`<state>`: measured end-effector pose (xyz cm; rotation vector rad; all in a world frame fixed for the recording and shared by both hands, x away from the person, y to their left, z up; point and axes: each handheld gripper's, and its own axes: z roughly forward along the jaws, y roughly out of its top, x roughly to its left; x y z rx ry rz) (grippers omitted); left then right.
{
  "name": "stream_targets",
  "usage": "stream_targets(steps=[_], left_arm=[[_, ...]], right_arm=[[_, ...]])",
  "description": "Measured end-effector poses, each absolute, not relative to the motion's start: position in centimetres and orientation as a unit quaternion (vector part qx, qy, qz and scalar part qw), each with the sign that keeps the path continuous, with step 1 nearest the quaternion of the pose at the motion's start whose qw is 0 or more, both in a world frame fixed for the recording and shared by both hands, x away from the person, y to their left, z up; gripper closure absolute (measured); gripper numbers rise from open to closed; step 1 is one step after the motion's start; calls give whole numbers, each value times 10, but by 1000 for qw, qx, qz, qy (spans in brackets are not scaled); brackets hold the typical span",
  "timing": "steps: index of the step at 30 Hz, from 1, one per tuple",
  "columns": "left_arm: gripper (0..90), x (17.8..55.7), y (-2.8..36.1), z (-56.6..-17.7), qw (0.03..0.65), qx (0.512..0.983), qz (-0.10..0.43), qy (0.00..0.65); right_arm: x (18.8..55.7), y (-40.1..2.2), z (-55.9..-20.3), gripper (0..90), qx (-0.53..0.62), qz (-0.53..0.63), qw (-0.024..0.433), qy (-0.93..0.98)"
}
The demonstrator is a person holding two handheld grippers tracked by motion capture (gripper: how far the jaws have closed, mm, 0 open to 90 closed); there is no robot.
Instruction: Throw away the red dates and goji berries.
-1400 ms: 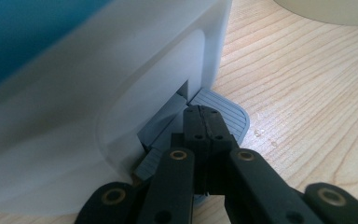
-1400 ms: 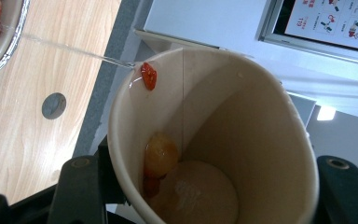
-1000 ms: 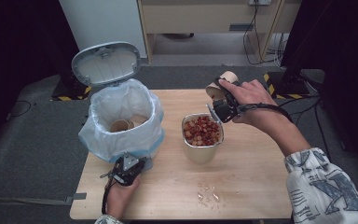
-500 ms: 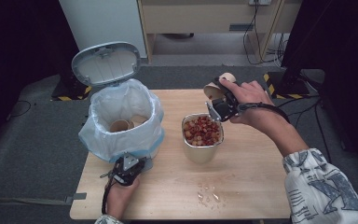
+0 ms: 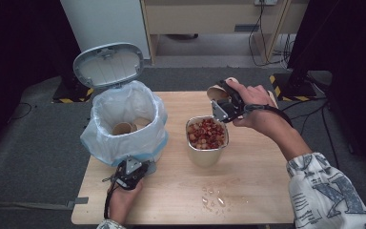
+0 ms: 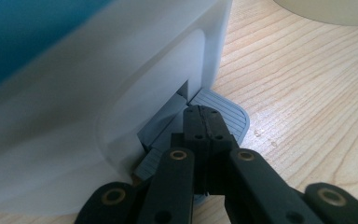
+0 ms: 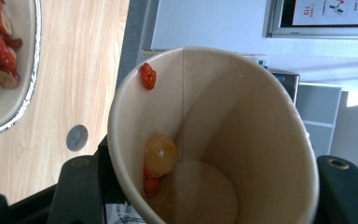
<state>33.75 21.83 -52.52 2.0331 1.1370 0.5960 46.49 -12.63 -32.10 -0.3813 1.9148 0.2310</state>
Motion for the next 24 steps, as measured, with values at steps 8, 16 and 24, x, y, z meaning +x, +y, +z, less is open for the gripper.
stream_targets(steps=[8, 16, 24], left_arm=[[892, 338, 218, -525, 360, 789, 232, 441], [892, 337, 218, -525, 360, 788, 231, 442], [892, 337, 218, -525, 361, 788, 230, 442]], right_arm=[[469, -130, -323, 380, -133, 124, 539, 822], [472, -133, -324, 379, -103, 162, 519, 833], [477, -143, -321, 379, -73, 187, 506, 839]])
